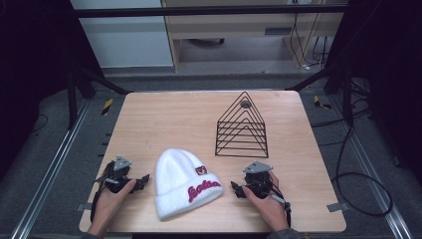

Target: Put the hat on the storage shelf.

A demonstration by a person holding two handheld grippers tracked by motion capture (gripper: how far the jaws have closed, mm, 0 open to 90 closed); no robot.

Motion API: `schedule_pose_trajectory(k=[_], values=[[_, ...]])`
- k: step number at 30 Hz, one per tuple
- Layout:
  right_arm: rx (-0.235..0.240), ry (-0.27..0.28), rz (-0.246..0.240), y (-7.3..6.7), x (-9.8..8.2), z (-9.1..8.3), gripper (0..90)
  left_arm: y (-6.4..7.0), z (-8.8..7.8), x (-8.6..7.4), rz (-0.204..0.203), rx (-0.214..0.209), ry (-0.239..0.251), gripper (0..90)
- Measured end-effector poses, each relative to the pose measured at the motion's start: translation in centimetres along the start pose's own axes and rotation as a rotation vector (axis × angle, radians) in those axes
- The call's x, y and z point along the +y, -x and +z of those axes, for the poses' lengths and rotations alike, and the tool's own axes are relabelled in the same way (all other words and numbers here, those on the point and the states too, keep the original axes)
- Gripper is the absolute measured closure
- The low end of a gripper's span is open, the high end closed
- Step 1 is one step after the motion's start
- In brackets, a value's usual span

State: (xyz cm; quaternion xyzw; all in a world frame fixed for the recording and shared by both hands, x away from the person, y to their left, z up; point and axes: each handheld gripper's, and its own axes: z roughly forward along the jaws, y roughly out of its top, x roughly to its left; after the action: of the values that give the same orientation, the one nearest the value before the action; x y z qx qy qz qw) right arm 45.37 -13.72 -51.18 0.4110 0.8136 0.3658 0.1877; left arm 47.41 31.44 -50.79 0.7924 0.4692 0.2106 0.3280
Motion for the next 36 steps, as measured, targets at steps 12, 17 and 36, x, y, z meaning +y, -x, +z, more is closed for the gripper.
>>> schedule_pose_trajectory(k=[12,17,36], values=[[0.000,0.000,0.000,0.0,0.0,0.0,15.8,0.5,-1.3,2.4,0.028,-0.049,-0.013,6.0],[-0.001,0.000,0.003,0.0,0.0,0.0,15.8,0.8,-1.5,3.5,0.033,-0.065,-0.015,6.7],[0.000,-0.001,0.005,-0.1,0.0,0.0,15.8,3.6,2.5,8.9,0.078,-0.101,-0.156,22.6]])
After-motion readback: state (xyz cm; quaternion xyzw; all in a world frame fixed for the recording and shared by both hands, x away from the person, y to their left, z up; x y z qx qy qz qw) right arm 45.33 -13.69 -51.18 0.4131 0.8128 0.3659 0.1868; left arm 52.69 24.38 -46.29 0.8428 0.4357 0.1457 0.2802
